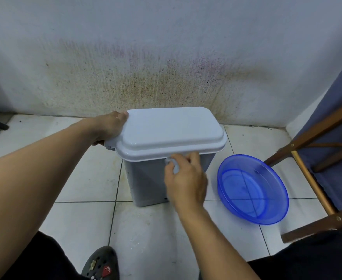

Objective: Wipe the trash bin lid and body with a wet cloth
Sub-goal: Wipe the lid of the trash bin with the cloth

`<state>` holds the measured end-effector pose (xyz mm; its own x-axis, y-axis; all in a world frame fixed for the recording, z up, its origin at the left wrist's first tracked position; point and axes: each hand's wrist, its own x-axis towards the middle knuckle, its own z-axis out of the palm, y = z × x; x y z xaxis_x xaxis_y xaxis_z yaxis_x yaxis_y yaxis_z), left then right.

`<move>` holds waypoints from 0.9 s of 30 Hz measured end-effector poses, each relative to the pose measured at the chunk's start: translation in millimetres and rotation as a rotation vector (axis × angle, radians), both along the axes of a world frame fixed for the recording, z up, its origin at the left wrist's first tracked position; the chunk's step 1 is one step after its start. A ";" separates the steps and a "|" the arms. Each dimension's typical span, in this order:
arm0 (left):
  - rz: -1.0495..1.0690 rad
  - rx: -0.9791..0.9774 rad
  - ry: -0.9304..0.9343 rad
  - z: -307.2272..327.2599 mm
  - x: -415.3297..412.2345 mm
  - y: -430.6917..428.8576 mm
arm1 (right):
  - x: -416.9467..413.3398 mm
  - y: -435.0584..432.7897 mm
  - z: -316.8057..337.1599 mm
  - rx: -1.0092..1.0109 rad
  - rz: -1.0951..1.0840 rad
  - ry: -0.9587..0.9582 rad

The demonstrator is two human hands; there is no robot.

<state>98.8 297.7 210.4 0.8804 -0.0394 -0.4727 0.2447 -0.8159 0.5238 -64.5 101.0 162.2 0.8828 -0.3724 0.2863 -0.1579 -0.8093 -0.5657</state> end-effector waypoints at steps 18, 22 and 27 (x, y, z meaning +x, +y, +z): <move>0.008 -0.019 0.010 13.7 -12.7 -9.9 | 9.9 -13.4 24.8 -0.055 -0.039 0.017; -0.021 -0.007 -0.029 6.7 -7.2 -9.0 | 11.0 51.0 24.8 -0.054 0.078 -0.014; -0.044 0.029 -0.088 -6.8 0.1 -3.5 | 5.8 97.9 11.1 -0.021 0.273 -0.038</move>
<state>98.9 294.2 203.6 0.9163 -0.0657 -0.3950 0.1628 -0.8402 0.5173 -58.7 199.0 173.3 0.9382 -0.1159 0.3261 0.0884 -0.8308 -0.5495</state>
